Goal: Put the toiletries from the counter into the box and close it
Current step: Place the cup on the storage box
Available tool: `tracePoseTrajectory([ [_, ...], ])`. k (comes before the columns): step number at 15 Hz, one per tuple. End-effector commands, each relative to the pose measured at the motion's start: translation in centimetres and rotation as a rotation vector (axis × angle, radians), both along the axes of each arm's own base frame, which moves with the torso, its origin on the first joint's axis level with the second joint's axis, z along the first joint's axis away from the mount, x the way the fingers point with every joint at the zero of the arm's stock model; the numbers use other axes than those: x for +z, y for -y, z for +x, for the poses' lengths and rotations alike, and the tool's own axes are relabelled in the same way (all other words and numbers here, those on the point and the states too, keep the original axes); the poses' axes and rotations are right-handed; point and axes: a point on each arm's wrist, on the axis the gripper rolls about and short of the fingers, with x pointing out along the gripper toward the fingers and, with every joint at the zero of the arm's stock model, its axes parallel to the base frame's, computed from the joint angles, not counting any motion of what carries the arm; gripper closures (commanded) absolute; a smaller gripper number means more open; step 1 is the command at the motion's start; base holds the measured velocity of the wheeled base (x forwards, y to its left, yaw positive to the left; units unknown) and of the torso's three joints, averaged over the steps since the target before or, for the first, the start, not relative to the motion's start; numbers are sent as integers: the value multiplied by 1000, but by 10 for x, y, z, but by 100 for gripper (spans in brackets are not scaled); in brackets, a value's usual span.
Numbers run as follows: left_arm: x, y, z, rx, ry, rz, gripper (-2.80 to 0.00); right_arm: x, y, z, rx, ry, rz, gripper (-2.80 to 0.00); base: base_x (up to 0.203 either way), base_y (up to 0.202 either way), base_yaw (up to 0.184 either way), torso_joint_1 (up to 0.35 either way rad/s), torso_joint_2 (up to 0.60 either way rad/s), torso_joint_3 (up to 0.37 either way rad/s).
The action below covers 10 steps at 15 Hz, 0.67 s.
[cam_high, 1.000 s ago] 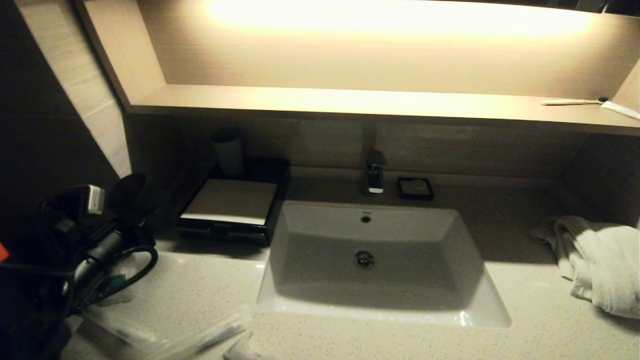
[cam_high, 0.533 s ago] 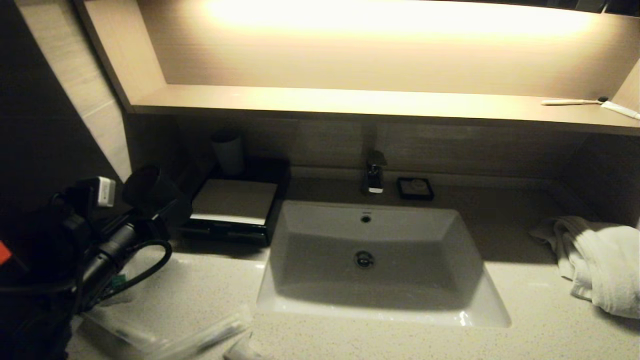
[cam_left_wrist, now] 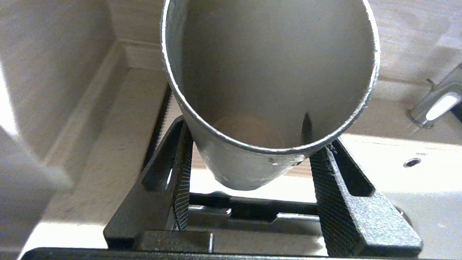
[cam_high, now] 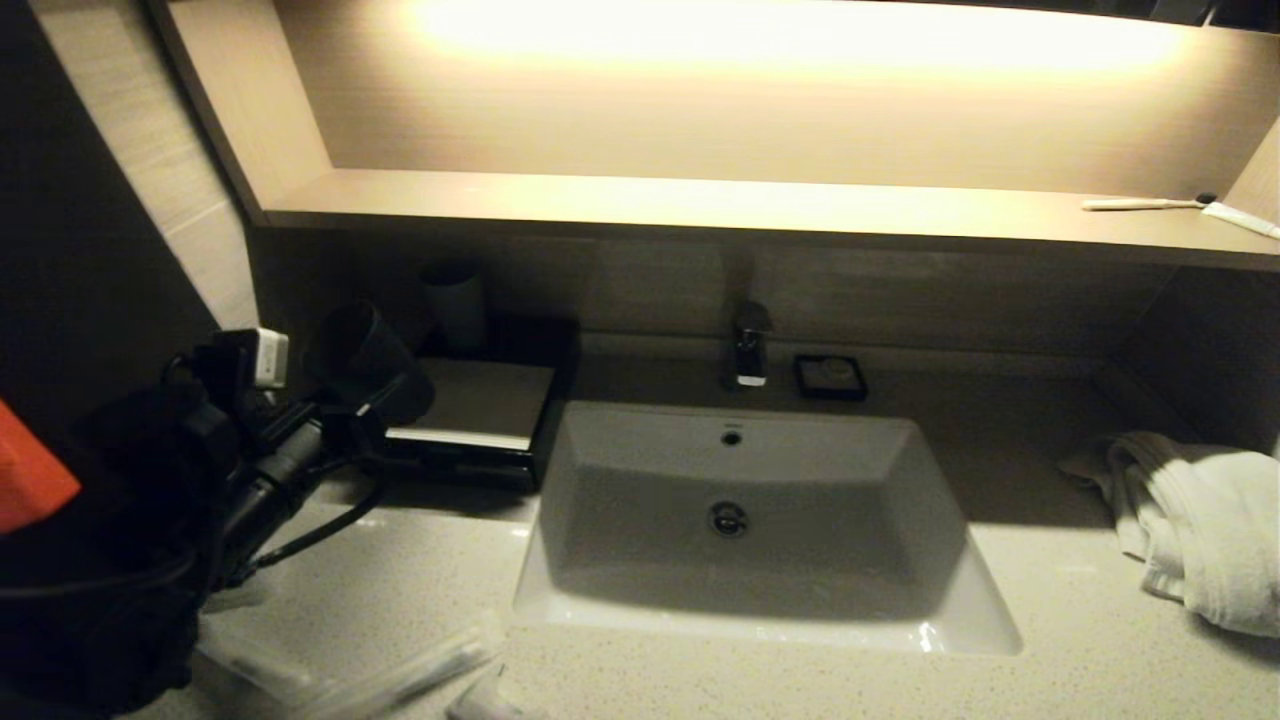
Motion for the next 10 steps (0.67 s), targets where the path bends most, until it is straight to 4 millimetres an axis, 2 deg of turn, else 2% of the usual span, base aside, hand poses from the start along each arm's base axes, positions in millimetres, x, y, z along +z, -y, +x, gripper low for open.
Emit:
tracePoseTrajectory([
  [1,3,5,13,-13,-8,0,0,0,0,0,1,0,0,0,0,0,0,0,0,0],
  [4,7,14,29,-31,-86,15,0,0,0,0,1,0,0,0,0,0,0,0,0,0],
  [10,14,40,43,-96,-183,54,0,0,0,0,1,0,0,0,0,0,0,0,0,0],
])
